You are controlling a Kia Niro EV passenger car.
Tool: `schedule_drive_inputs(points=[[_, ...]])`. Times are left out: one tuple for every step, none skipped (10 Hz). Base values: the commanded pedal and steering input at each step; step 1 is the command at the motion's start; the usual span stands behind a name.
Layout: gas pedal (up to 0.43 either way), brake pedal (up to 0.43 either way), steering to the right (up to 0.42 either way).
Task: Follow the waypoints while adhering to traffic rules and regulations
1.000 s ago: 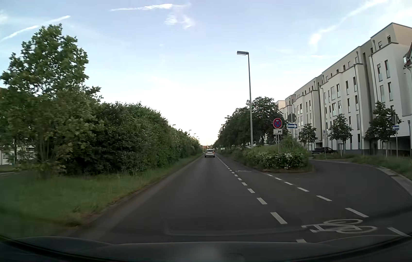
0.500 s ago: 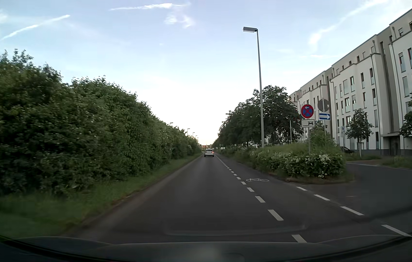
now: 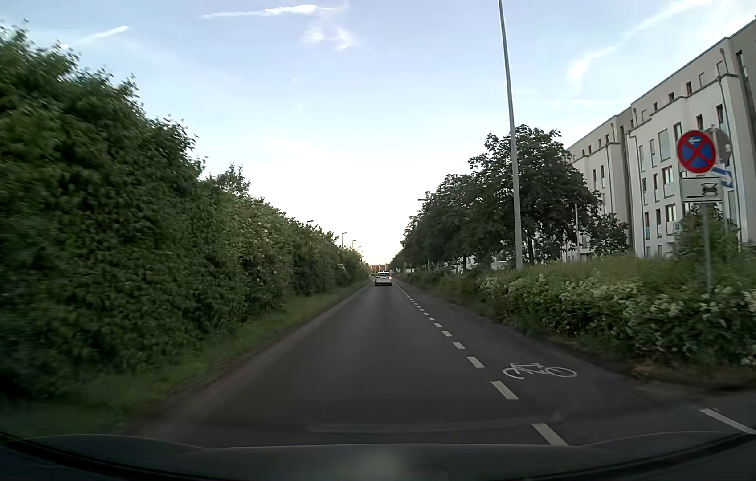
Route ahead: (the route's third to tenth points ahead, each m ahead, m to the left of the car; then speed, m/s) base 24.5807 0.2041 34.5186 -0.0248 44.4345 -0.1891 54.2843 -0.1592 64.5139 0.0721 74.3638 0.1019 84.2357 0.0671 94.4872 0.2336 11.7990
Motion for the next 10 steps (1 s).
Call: schedule_drive_inputs(points=[[0.110, 0.000, 0.000], [0.110, 0.000, 0.000], [0.110, 0.000, 0.000], [0.110, 0.000, 0.000], [0.110, 0.000, 0.000], [0.110, 0.000, 0.000], [0.110, 0.000, 0.000], [0.110, 0.000, 0.000], [0.110, 0.000, 0.000], [0.098, 0.000, 0.000]])
